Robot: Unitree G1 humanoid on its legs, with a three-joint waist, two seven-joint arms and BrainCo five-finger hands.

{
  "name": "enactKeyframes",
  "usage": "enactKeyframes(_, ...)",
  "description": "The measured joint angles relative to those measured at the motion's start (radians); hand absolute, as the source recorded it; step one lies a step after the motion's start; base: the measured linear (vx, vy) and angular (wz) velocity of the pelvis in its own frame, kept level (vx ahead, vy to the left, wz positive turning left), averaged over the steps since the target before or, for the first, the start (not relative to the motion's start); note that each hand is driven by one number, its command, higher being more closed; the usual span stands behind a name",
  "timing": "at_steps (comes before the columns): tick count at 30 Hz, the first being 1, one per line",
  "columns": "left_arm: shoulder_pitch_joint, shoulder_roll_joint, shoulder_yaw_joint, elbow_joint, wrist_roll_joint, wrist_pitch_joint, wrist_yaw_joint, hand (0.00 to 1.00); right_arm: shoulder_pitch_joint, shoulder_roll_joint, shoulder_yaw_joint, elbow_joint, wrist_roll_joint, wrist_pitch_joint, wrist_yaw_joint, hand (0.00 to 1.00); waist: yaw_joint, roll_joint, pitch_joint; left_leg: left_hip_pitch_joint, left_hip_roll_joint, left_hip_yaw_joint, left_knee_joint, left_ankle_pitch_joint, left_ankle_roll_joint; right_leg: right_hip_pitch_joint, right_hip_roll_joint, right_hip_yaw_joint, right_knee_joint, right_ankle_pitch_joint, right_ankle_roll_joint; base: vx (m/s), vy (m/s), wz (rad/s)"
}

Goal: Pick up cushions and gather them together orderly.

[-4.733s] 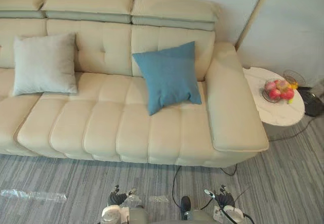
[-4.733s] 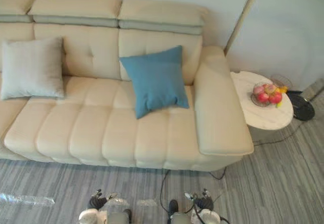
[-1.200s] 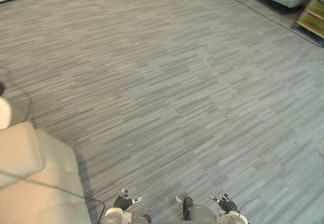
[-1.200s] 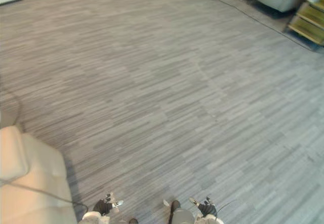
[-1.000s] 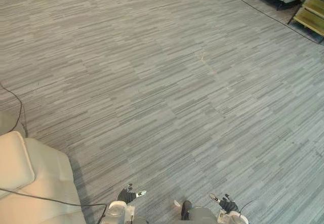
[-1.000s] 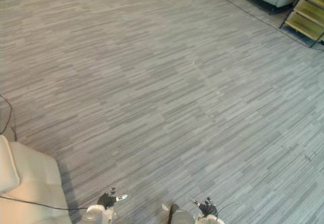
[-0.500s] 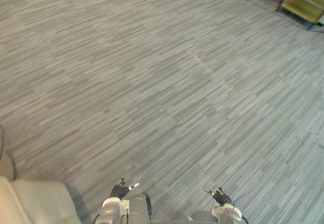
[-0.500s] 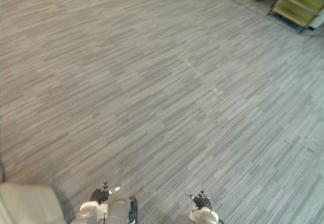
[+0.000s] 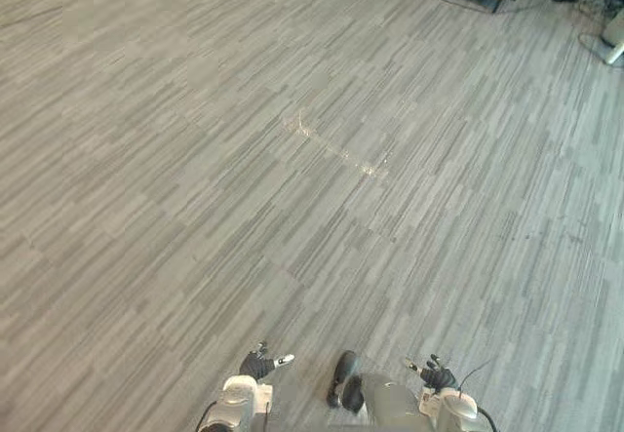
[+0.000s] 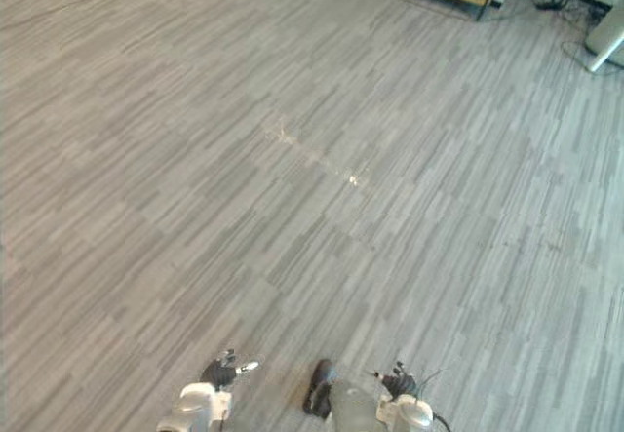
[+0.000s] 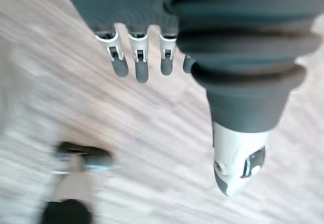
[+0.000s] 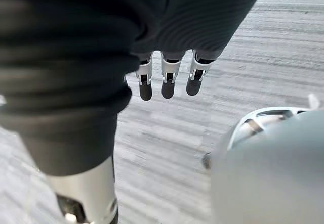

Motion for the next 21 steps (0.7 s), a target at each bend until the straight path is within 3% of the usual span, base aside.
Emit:
enactKeyframes(2, 0.006, 0.005, -0.003, -0.026, 0.000, -0.002, 0.000, 0.00, 0.000, 0.007, -0.001, 0.004, 0.001, 0.000, 0.000, 0.00, 0.003, -0.012, 0.004, -0.092, -0.006, 0.003, 0.013, -0.035, 0.021, 0.076, 0.000, 0.028, -0.045, -0.004, 0.008, 0.38, 0.012, -0.53)
enactKeyframes(3, 0.005, 0.006, -0.003, -0.046, 0.000, -0.005, 0.000, 0.00, -0.009, 0.008, -0.006, 0.004, 0.003, -0.001, 0.000, 0.00, 0.013, -0.021, 0.008, -0.176, -0.031, -0.002, -0.089, -0.053, 0.037, 0.117, -0.013, 0.061, -0.068, -0.008, 0.027, 0.40, 0.070, -0.59)
enactKeyframes(6, -0.002, 0.006, -0.004, -0.055, 0.000, -0.010, 0.002, 0.00, -0.025, 0.008, -0.013, 0.003, 0.012, -0.003, -0.001, 0.00, 0.018, -0.024, 0.012, -0.242, -0.103, -0.017, -0.370, -0.037, 0.052, 0.149, -0.056, 0.101, -0.085, -0.022, 0.074, 0.33, 0.173, -0.48)
enactKeyframes(8, -0.007, 0.000, -0.006, -0.054, -0.002, -0.011, 0.003, 0.00, -0.008, 0.006, -0.017, 0.005, 0.020, -0.004, -0.005, 0.00, 0.022, -0.022, 0.012, -0.251, -0.177, -0.088, -0.672, 0.087, 0.049, 0.187, -0.096, 0.123, -0.093, -0.062, 0.124, 0.39, 0.294, -0.29)
enactKeyframes(9, -0.003, -0.001, -0.010, -0.054, -0.003, -0.020, 0.005, 0.00, -0.001, 0.007, -0.013, 0.013, 0.021, -0.004, -0.012, 0.00, 0.042, -0.023, 0.007, -0.218, -0.197, -0.096, -0.721, 0.228, 0.056, 0.213, -0.104, 0.156, -0.101, -0.081, 0.156, 0.40, 0.270, -0.36)
enactKeyframes(10, -0.004, 0.001, -0.012, -0.054, -0.003, -0.020, 0.005, 0.00, -0.003, 0.012, -0.011, 0.015, 0.020, -0.004, -0.015, 0.00, 0.045, -0.028, 0.001, -0.218, -0.210, -0.095, -0.716, 0.226, 0.078, 0.216, -0.112, 0.166, -0.105, -0.084, 0.163, 0.44, 0.234, -0.30)
enactKeyframes(12, -0.018, 0.032, -0.014, -0.056, -0.003, -0.020, 0.004, 0.00, -0.008, 0.043, -0.022, 0.016, 0.017, -0.003, -0.016, 0.00, 0.048, -0.079, -0.002, -0.249, -0.245, -0.069, -0.595, 0.101, 0.112, 0.209, -0.171, 0.193, -0.031, -0.108, 0.211, 0.48, 0.196, -0.15)
enactKeyframes(13, -0.018, 0.034, -0.014, -0.055, -0.003, -0.019, 0.005, 0.00, -0.009, 0.044, -0.023, 0.016, 0.015, -0.003, -0.016, 0.00, 0.053, -0.080, -0.002, -0.244, -0.242, -0.061, -0.579, 0.080, 0.117, 0.193, -0.180, 0.205, 0.015, -0.112, 0.216, 0.47, 0.213, -0.38)
enactKeyframes(14, -0.013, 0.040, -0.016, -0.048, -0.004, -0.017, 0.005, 0.00, -0.011, 0.049, -0.026, 0.015, 0.009, -0.003, -0.015, 0.00, 0.054, -0.080, -0.002, -0.203, -0.240, -0.046, -0.570, 0.048, 0.124, 0.134, -0.203, 0.239, 0.199, -0.113, 0.220, 0.53, 0.253, -0.42)
enactKeyframes(15, -0.007, 0.056, -0.044, -0.041, -0.005, -0.014, 0.005, 0.00, -0.010, 0.053, -0.016, 0.013, 0.006, -0.001, -0.009, 0.00, 0.051, -0.089, -0.005, -0.124, -0.244, -0.018, -0.594, 0.022, 0.137, 0.031, -0.254, 0.244, 0.477, -0.098, 0.263, 0.53, 0.236, -0.41)
enactKeyframes(17, -0.007, 0.068, -0.065, -0.030, -0.011, -0.007, 0.004, 0.00, -0.019, 0.051, -0.017, 0.013, 0.002, 0.001, -0.006, 0.00, 0.050, -0.095, -0.006, -0.057, -0.246, -0.007, -0.625, 0.011, 0.140, -0.009, -0.277, 0.215, 0.593, -0.118, 0.251, 0.41, 0.109, -0.18)
enactKeyframes(18, 0.000, 0.081, -0.085, -0.022, -0.013, -0.001, 0.006, 0.00, -0.014, 0.051, -0.014, 0.015, 0.000, 0.002, 0.000, 0.00, 0.043, -0.088, -0.009, 0.011, -0.244, -0.004, -0.680, 0.011, 0.139, -0.035, -0.290, 0.139, 0.611, -0.139, 0.219, 0.57, 0.034, -0.16)
enactKeyframes(19, 0.002, 0.085, -0.087, -0.021, -0.015, 0.000, 0.008, 0.00, -0.020, 0.050, -0.013, 0.014, 0.000, 0.002, 0.002, 0.00, 0.038, -0.088, -0.017, 0.065, -0.232, 0.001, -0.734, 0.013, 0.135, -0.074, -0.281, 0.061, 0.557, -0.158, 0.188, 0.56, 0.004, -0.14)
enactKeyframes(21, -0.006, 0.084, -0.087, -0.021, -0.026, 0.000, 0.007, 0.00, -0.034, 0.049, -0.013, 0.013, 0.000, 0.001, 0.002, 0.00, 0.035, -0.080, -0.020, 0.092, -0.212, 0.004, -0.764, 0.013, 0.125, -0.124, -0.252, 0.011, 0.451, -0.160, 0.175, 0.39, -0.043, -0.10)
